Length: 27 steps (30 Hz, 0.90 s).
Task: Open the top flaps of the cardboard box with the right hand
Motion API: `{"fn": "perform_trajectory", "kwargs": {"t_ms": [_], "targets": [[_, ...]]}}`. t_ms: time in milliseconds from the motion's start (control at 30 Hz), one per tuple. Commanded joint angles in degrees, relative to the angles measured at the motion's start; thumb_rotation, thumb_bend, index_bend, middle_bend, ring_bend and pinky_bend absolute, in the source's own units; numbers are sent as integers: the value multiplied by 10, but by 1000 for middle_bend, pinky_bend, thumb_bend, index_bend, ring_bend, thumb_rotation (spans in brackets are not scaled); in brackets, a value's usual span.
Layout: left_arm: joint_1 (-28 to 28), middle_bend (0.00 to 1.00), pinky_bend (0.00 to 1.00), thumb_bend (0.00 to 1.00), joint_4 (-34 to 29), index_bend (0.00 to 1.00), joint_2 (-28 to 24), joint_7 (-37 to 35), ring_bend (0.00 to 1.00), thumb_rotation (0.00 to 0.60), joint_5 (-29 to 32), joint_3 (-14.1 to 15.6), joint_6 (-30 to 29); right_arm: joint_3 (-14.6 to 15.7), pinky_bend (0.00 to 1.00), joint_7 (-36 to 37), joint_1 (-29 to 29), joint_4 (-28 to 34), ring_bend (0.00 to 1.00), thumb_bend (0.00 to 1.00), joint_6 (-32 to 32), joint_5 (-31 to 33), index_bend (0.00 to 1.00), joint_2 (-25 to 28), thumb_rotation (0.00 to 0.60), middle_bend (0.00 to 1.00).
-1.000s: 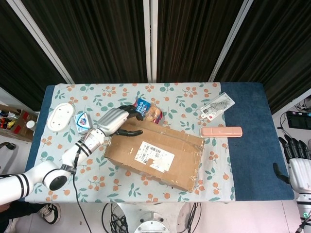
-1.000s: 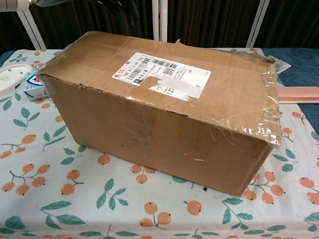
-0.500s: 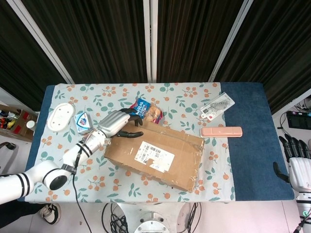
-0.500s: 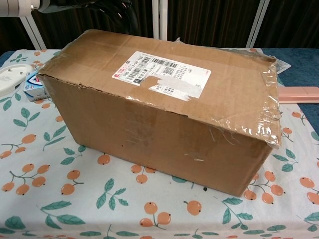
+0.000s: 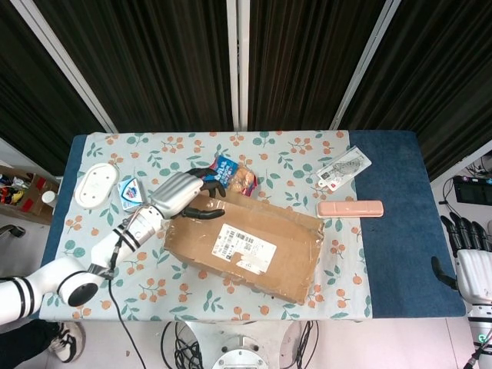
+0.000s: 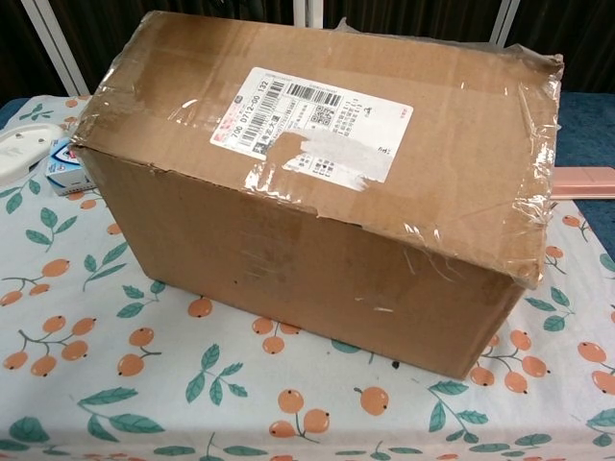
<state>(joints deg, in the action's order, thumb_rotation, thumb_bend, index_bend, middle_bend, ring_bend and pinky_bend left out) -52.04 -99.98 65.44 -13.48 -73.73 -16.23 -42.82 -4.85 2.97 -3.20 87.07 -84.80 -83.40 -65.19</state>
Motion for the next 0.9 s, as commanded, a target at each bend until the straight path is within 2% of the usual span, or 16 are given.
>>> {"fn": "perform_trajectory", "kwargs": {"t_ms": [33, 367, 567, 700, 900], "targets": [[6, 535, 176, 0, -36, 347, -37, 1, 141, 14, 0, -2, 0, -1, 0, -1, -1, 1, 0, 320, -1, -1, 0, 0, 600, 0], [39, 539, 178, 0, -153, 272, -153, 0, 142, 23, -20, -5, -17, 2, 0, -14, -6, 10, 0, 319, -1, -14, 0, -5, 600, 0], [73, 557, 178, 0, -207, 256, -212, -4, 153, 31, -45, -3, -54, 3, 0, -20, -1, 20, 0, 319, -14, -20, 0, 0, 600, 0], [102, 567, 179, 0, -241, 249, -253, -32, 157, 36, -66, 6, -69, 5, 0, -24, 2, 26, 0, 319, -22, -27, 0, 2, 600, 0], [163, 602, 180, 0, -269, 230, -315, -103, 176, 66, -135, 32, -114, 9, 0, -28, 5, 31, 0, 319, -31, -38, 0, 3, 600, 0]]}}
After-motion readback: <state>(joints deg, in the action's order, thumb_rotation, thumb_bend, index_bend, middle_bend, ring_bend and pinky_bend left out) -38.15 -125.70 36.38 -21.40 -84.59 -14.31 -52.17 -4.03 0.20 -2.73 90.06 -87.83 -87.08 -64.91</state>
